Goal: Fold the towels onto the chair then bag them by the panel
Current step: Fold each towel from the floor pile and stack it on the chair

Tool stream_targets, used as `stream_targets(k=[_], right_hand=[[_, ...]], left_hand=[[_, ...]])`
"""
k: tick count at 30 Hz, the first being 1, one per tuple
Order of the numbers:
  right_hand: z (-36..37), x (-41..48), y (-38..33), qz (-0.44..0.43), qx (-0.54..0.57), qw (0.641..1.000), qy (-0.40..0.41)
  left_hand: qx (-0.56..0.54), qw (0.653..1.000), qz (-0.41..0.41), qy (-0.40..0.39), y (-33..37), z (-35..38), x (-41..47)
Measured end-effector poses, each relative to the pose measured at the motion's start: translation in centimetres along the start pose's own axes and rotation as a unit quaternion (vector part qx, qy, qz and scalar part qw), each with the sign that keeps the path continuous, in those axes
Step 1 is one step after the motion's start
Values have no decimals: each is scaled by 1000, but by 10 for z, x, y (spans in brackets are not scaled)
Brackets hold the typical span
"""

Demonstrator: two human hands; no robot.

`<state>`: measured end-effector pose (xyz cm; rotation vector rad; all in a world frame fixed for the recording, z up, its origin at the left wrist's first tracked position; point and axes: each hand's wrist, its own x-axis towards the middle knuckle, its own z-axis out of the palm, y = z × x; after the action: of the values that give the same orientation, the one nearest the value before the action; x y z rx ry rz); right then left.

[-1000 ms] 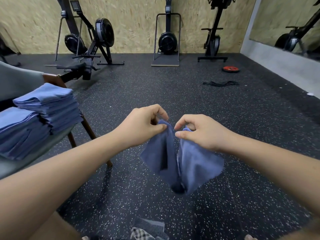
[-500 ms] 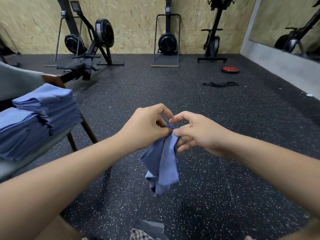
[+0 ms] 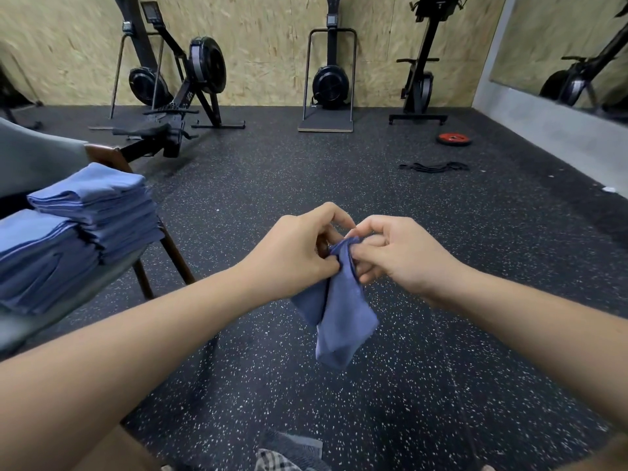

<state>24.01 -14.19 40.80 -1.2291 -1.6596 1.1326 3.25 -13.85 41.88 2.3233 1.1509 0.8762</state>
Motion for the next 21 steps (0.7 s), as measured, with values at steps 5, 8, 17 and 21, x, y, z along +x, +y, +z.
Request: stream_targets(k=[5, 8, 17, 21], right_hand=[[-7, 2, 0, -30, -97, 995, 16], [-7, 3, 0, -58, -141, 988, 38], [-23, 13, 5, -110, -149, 979, 88], [-21, 11, 4, -133, -164, 974, 84]], left_hand=[[0, 1000, -22, -6, -5, -1, 0], [27, 1000, -13, -4, -7, -3, 0], [177, 981, 82, -12, -23, -8, 8], [219, 971, 90, -39, -27, -2, 8]])
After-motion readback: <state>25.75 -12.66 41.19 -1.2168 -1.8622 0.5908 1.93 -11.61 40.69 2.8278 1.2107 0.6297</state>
